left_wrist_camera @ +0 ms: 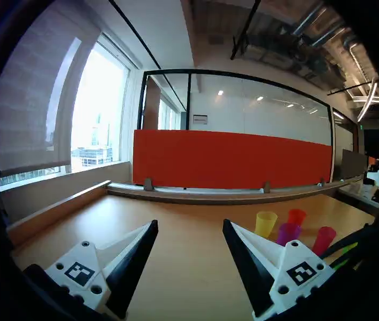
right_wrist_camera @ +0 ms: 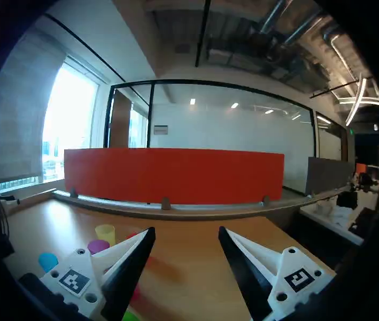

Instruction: Pour water

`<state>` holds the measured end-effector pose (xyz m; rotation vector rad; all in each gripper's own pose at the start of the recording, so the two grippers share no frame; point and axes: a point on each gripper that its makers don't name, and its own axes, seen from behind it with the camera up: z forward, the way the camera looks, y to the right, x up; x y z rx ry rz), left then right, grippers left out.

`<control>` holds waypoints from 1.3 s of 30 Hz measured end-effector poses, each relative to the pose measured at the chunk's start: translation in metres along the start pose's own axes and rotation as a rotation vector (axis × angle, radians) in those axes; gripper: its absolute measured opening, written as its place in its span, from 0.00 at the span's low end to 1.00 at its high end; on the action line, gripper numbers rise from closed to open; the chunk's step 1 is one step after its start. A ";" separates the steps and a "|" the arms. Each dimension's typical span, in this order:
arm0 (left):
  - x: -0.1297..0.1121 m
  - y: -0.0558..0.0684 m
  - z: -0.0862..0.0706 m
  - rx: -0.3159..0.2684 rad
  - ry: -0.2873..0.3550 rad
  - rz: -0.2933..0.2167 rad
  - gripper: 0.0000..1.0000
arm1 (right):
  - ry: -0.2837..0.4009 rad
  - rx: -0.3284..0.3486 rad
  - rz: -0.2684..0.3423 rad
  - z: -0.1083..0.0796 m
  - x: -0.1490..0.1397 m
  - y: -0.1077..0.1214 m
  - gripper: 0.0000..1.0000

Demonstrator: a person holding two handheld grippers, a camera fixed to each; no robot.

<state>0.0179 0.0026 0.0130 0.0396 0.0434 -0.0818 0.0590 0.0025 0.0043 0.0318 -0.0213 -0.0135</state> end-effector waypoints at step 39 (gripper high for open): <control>-0.057 -0.023 -0.006 0.021 0.084 0.050 0.89 | -0.031 -0.048 -0.059 -0.024 -0.005 -0.005 0.96</control>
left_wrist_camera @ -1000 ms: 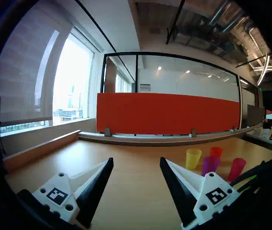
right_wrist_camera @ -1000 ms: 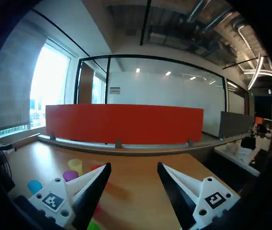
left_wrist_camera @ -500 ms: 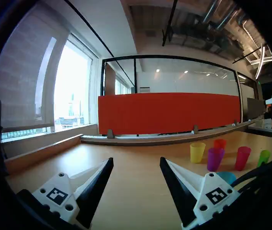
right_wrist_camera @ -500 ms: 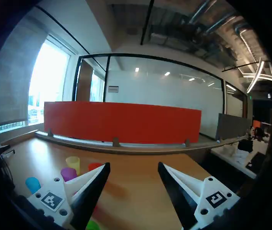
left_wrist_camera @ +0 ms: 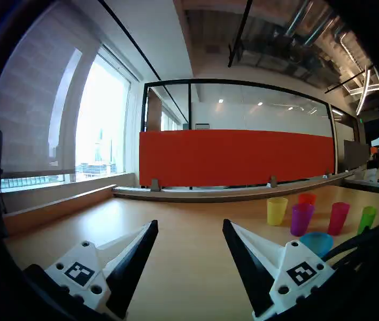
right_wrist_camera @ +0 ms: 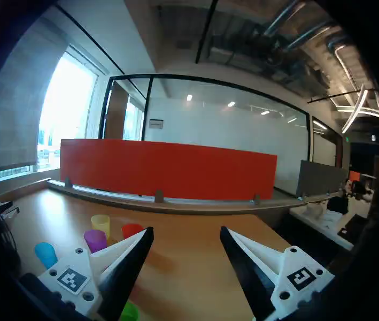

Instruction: Pour water

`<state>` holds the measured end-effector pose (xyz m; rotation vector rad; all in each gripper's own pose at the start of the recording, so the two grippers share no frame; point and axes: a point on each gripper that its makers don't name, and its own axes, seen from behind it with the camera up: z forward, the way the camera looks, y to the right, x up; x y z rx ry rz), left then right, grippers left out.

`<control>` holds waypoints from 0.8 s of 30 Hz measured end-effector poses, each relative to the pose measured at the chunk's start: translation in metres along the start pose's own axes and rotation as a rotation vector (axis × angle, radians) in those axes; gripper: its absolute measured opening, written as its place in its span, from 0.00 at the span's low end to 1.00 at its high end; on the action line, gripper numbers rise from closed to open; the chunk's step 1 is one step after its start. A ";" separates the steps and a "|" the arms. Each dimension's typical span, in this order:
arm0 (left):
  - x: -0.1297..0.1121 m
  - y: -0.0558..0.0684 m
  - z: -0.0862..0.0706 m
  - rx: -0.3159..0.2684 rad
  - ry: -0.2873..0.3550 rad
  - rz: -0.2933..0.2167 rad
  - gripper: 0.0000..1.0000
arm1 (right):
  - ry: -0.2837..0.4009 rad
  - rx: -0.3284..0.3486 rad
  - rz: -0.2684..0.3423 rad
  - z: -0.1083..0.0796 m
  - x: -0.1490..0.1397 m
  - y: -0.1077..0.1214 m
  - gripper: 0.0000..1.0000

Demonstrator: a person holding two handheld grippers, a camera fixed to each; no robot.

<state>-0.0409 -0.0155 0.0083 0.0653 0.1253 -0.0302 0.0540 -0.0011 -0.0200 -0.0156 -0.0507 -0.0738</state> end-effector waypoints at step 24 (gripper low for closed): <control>-0.009 0.002 0.003 -0.012 -0.031 0.005 0.89 | 0.030 0.022 -0.003 -0.002 0.012 -0.002 0.97</control>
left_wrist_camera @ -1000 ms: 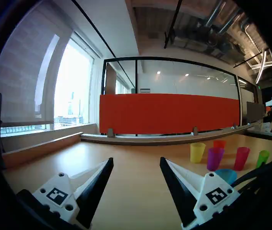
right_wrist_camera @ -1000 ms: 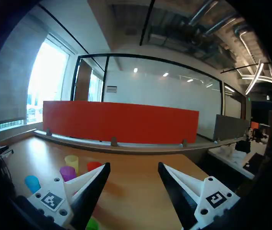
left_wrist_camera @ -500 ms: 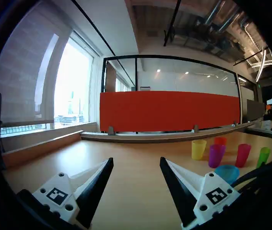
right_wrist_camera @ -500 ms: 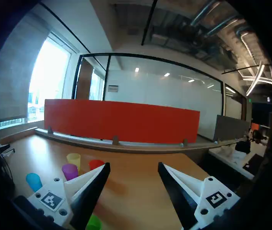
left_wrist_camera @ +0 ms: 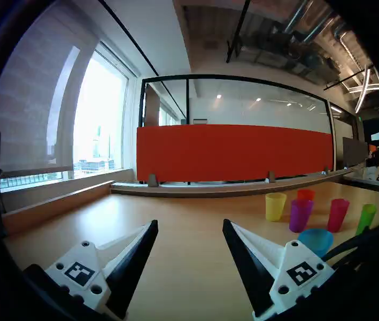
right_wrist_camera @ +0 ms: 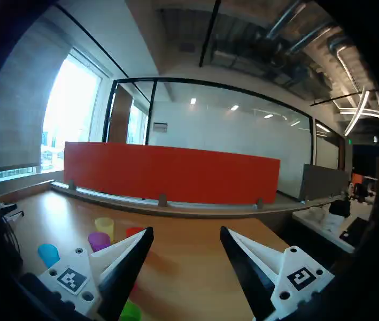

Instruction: Pour water

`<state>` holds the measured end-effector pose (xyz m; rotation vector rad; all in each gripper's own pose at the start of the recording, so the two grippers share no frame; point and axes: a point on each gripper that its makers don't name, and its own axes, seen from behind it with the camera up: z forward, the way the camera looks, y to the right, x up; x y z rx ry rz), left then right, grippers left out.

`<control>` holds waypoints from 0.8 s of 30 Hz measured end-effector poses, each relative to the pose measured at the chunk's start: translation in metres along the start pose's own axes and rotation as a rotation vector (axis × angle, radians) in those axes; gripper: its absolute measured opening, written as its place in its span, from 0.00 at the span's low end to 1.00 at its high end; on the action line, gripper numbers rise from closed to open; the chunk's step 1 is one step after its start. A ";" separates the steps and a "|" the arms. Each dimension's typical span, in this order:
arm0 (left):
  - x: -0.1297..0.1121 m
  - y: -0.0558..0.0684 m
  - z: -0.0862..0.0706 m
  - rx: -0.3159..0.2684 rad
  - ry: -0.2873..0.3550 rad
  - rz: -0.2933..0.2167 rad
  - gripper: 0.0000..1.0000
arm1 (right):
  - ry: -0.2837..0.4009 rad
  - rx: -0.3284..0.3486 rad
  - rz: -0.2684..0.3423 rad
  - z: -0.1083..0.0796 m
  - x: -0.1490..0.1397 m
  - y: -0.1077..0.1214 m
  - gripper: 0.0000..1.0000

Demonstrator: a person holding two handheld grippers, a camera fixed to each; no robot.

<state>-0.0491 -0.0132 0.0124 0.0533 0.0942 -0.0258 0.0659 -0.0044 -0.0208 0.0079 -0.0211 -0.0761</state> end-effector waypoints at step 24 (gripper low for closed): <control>-0.005 0.003 0.001 0.001 0.001 0.000 0.91 | 0.096 0.003 0.050 0.033 -0.023 -0.003 0.97</control>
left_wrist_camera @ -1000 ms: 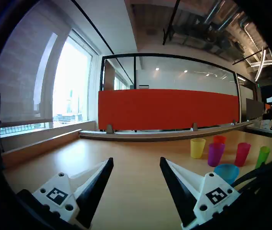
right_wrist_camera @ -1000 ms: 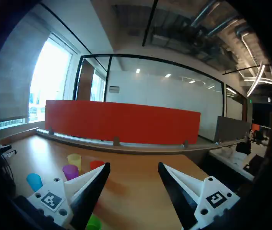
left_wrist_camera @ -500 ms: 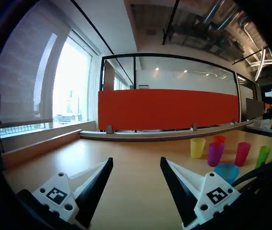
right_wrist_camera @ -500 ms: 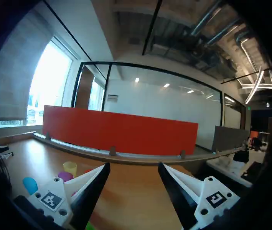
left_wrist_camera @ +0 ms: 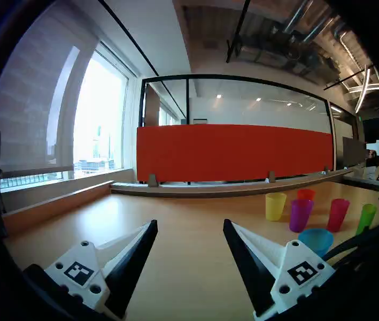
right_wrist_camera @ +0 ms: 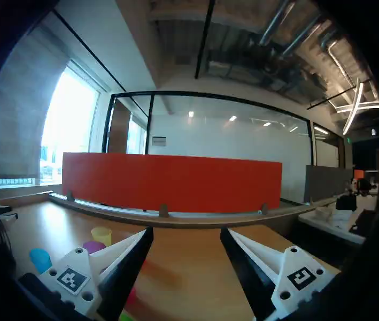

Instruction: Pour water

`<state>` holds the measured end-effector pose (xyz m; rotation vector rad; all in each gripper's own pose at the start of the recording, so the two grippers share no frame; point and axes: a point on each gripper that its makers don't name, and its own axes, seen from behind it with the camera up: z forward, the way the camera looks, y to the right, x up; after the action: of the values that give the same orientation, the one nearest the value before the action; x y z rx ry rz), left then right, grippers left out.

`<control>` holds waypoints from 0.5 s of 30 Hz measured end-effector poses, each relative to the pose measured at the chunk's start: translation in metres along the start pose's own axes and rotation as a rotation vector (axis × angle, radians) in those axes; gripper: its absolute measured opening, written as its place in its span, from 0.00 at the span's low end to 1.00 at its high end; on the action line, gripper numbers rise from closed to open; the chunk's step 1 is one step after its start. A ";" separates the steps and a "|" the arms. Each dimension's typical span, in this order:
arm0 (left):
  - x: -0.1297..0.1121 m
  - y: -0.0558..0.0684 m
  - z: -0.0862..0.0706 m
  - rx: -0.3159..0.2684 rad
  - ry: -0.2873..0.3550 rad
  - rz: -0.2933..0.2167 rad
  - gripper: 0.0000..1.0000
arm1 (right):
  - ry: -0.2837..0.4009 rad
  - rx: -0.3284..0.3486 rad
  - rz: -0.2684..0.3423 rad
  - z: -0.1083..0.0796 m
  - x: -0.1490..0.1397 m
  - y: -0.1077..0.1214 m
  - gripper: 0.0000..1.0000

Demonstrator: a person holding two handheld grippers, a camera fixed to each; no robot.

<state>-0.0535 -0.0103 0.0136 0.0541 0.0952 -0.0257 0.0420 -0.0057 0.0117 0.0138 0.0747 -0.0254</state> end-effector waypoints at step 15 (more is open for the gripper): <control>0.000 0.002 0.000 0.000 0.000 0.000 0.91 | -0.009 -0.012 0.068 -0.002 -0.052 0.004 0.99</control>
<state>-0.0538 -0.0086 0.0137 0.0541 0.0955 -0.0257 -0.0099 -0.0001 0.0138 0.0043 0.0653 0.0426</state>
